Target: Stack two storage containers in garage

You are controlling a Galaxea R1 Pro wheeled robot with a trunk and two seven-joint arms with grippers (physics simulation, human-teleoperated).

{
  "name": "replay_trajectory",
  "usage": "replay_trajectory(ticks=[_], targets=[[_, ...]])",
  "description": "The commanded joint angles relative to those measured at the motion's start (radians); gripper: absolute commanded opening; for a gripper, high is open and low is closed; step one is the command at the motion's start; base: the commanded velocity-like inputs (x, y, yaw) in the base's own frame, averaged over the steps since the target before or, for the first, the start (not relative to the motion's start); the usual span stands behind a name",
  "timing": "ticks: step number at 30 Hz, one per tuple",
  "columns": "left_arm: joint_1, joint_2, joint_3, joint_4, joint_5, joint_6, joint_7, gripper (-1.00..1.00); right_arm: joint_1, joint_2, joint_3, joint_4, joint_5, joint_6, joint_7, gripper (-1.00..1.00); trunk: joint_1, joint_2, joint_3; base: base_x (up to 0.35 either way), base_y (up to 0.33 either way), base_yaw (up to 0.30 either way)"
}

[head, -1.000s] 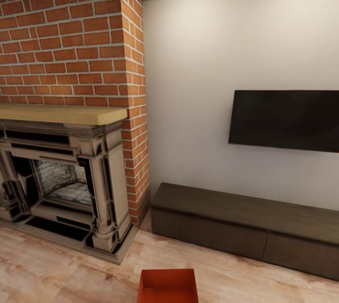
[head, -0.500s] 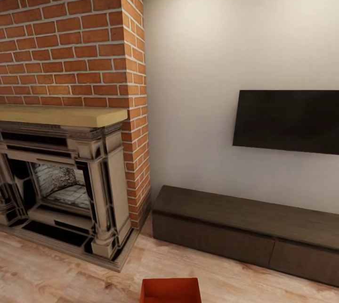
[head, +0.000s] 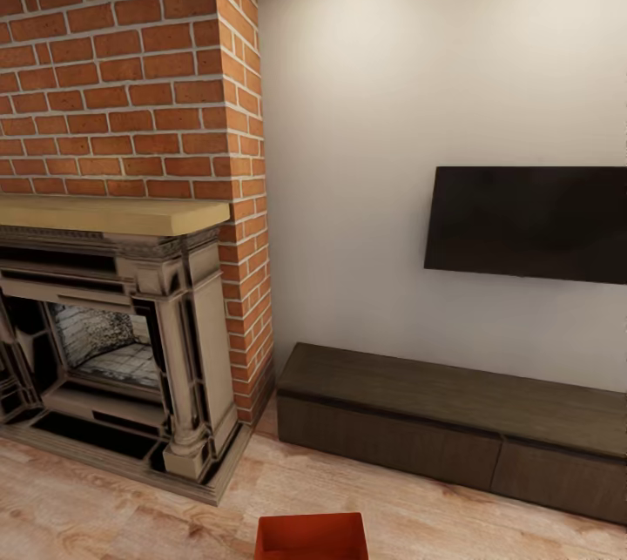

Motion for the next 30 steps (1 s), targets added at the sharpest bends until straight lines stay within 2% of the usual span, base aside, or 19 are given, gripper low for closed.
replay_trajectory(ticks=[1, 14, 23, 30], targets=[[-0.001, 0.0, 0.005, 0.0, 0.004, -0.002, 0.001, 1.0, -0.001, 0.0, 0.008, 0.002, 0.002, -0.004, 0.001, 1.0, 0.0, -0.001, -0.002, 0.0, 0.0, -0.015], [-0.001, -0.002, 0.006, 0.001, 0.005, -0.002, 0.002, 1.0, -0.002, -0.001, 0.011, 0.002, 0.007, -0.003, 0.003, 1.0, 0.0, -0.001, -0.002, 0.0, -0.003, -0.003], [-0.001, -0.002, 0.006, 0.0, 0.006, -0.002, 0.002, 1.0, -0.001, -0.001, 0.011, 0.002, 0.008, -0.003, 0.003, 1.0, 0.0, -0.001, -0.002, 0.0, -0.184, 0.0], [-0.001, -0.001, 0.006, 0.0, 0.006, -0.002, 0.002, 1.0, -0.001, -0.001, 0.011, 0.002, 0.009, -0.003, 0.003, 1.0, 0.0, -0.001, -0.002, 0.0, -0.049, 0.0]])
